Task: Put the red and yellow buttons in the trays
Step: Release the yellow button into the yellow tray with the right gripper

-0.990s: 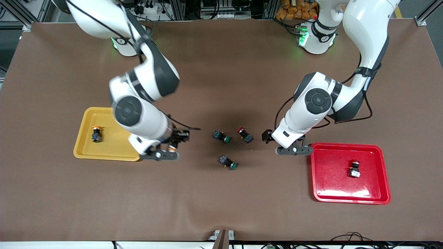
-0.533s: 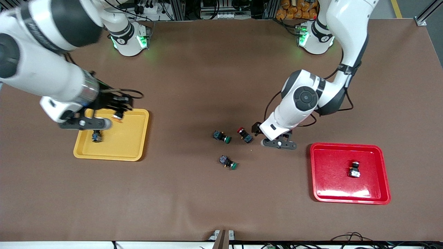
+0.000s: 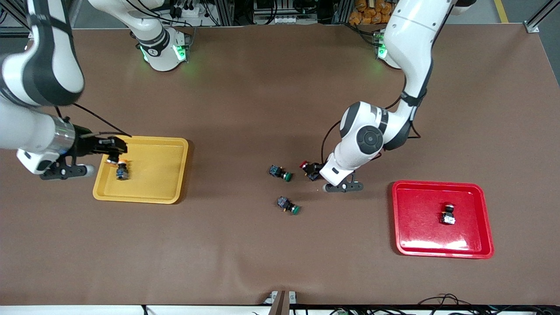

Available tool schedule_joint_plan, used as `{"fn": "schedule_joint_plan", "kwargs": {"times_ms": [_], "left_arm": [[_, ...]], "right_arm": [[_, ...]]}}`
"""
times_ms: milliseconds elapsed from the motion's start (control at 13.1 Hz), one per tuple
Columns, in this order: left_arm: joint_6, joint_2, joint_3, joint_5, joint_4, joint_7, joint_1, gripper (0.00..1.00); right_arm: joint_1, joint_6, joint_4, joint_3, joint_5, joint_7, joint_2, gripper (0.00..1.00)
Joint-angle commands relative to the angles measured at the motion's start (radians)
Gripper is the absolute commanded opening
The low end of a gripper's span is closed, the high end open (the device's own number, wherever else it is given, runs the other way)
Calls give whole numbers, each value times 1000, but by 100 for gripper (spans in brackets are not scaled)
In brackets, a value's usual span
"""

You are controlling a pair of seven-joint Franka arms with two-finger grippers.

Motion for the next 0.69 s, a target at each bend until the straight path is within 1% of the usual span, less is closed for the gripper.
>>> {"fn": "schedule_joint_plan", "kwargs": {"times_ms": [0,76,152,228,381,609], "left_arm": [[7,73,54,-59,67,-40,-63,100],[11,80,64,-68,70,-41,-70,100],[13,85,68,-79,70,-50,-79,100],[14,94,71,-80,72,-66,-86,100],[31,111,71,-80,72,-93,-99,100],[33,114,70,-82,72,-136,-116,100]], "right_arm": [[-56,247,-259,19,3,-102,-42,0],[-56,354,-328,19,3,-118,-38,0],[-56,442,-371,19,3,-136,-12,0],[-55,519,-391,21,3,-155,33,0],[-53,631,-394,21,3,-172,123,0],[-49,732,-417,25,5,-179,176,0]]}}
